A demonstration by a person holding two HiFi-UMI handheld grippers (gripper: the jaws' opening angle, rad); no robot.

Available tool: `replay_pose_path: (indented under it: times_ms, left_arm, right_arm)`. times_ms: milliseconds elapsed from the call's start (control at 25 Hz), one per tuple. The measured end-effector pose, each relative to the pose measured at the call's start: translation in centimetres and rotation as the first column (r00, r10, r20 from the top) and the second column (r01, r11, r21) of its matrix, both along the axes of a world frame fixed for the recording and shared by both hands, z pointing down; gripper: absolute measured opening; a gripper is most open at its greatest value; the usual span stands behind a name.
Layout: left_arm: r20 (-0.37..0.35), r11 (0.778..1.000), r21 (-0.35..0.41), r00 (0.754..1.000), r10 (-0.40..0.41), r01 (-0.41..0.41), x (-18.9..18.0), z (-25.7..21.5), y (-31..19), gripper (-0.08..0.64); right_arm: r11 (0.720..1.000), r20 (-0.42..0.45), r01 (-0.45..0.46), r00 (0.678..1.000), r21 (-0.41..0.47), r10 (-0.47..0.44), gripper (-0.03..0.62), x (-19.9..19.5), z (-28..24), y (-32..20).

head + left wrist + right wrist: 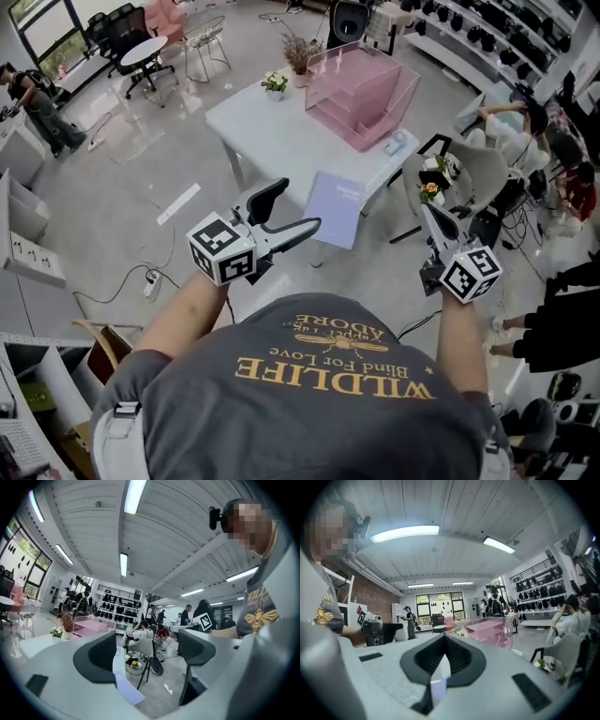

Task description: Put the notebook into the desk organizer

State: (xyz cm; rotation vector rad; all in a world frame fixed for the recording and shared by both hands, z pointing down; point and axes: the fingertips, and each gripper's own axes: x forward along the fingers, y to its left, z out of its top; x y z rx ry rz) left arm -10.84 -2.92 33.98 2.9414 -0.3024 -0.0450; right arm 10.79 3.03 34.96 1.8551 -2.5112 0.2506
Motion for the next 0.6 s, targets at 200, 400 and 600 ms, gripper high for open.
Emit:
replay_pose_path:
  times_ms: [200,400,600]
  left_arm:
    - [-0.004,0.999,-0.006,0.999,0.048,-0.048,-0.8,0.0,-6.2,0.407]
    - [-0.007,0.997,-0.033,0.997,0.075,-0.075,-0.1,0.6,-9.9,0.407]
    - [0.011,0.996,-0.052,0.997,0.07,-0.069,1.8,1.1,-12.1,0.407]
  right_arm:
    - [0.999,-0.011,-0.047,0.999,-0.006,0.047,0.0,-1.0,-0.3,-4.7]
    - [0.997,-0.017,-0.075,0.997,-0.031,0.075,0.0,-0.4,0.1,-7.1]
    - [0.997,-0.012,-0.065,0.998,-0.044,0.065,0.0,1.7,0.3,-9.4]
